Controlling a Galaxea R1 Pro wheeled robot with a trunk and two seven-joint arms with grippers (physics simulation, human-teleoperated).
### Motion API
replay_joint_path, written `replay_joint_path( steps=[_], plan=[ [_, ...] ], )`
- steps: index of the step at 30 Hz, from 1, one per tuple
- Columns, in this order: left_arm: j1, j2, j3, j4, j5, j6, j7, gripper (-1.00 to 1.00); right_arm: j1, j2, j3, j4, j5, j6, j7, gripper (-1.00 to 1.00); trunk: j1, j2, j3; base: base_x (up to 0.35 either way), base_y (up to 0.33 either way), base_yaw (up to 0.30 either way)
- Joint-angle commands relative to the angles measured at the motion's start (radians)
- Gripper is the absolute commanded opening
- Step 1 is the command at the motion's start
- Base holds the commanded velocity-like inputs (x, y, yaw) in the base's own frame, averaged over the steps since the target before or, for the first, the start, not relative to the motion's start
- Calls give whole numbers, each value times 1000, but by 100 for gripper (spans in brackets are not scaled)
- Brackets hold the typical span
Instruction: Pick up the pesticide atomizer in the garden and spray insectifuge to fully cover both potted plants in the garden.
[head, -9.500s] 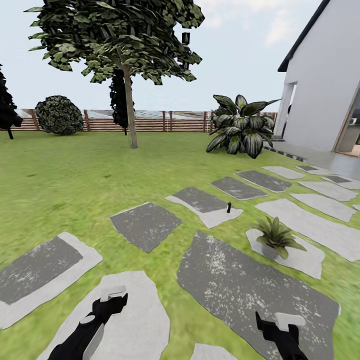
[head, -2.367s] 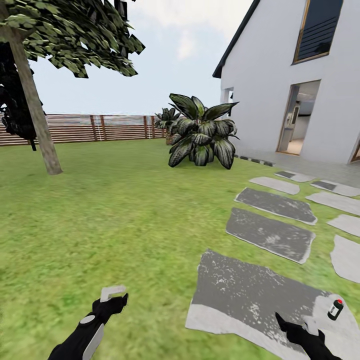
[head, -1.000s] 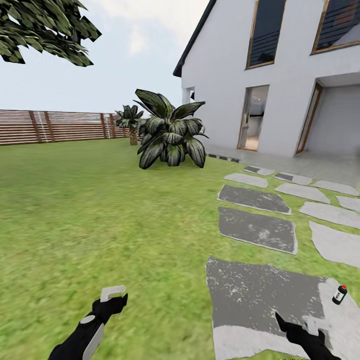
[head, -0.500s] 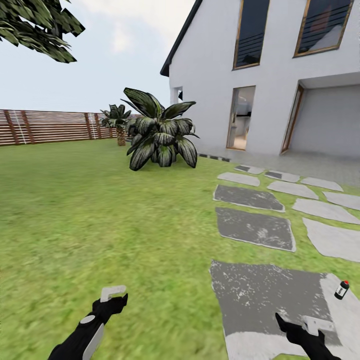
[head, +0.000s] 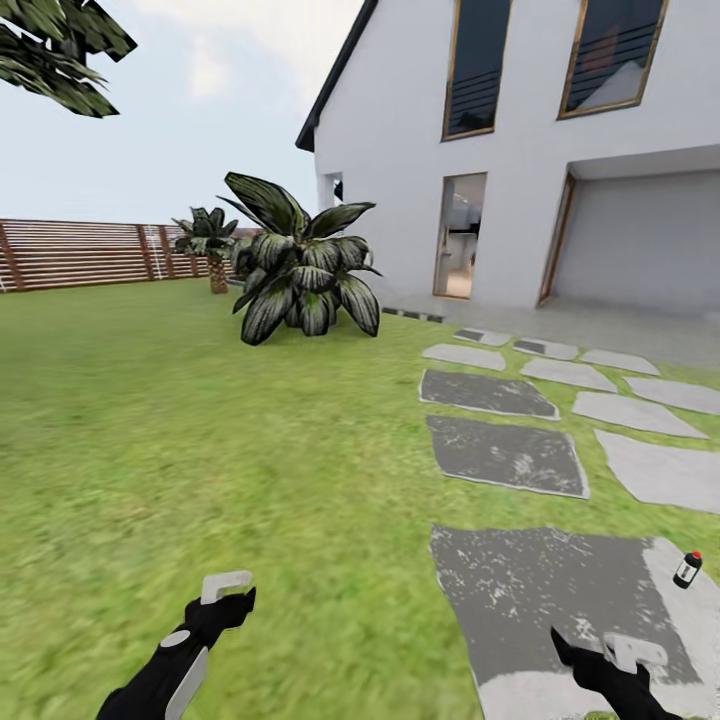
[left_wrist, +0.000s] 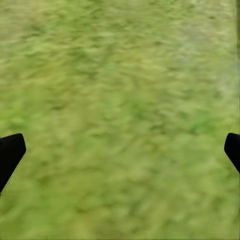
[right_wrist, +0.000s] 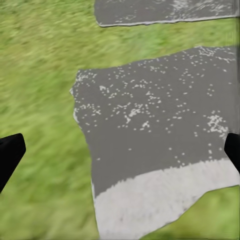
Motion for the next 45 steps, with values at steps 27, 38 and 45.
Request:
replay_joint_path(
  steps=[27, 38, 45],
  plan=[
    [0, 0, -1, 0, 10, 0, 1, 100, -1, 1, -3, 7, -6, 1, 6, 100, 0, 0, -1, 130, 322, -298],
    [0, 0, -1, 0, 10, 0, 1, 100, -1, 1, -2, 7, -6, 1, 6, 100, 0, 0, -1, 126, 322, -300],
    [0, 0, -1, 0, 10, 0, 1, 100, -1, 1, -1, 7, -6, 1, 6, 100, 0, 0, -1, 126, 322, -300]
  ],
)
